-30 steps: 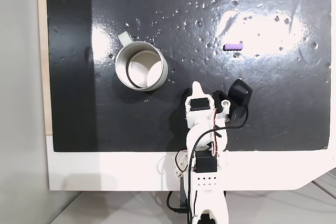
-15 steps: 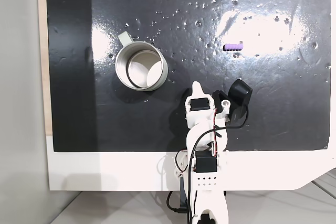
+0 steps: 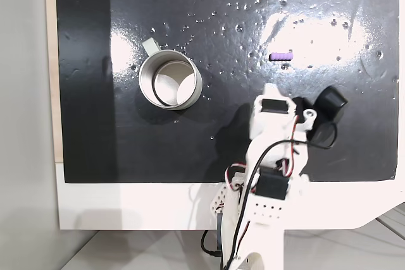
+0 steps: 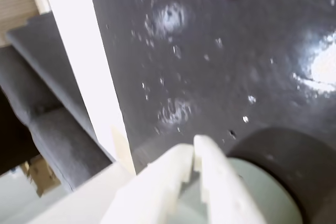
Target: Grasp a pengrip and put it in the cup.
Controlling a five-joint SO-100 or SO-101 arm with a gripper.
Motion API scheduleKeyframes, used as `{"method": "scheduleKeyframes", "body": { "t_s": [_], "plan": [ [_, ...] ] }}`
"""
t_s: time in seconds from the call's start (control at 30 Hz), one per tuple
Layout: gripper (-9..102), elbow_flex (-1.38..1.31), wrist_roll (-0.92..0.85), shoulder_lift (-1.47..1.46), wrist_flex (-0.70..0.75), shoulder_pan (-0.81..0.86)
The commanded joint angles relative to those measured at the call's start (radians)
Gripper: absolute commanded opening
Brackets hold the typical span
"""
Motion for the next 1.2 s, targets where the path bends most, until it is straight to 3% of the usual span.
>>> {"method": "scheduleKeyframes", "body": {
  "t_s": [0.0, 0.67, 1.17],
  "plan": [
    [1, -0.204, -0.023, -0.167, -0.012, 0.06],
    [24, -0.904, 0.066, -0.982, 0.385, 0.063],
    [28, -1.066, 0.04, -1.296, 0.436, 0.037]
  ]
}}
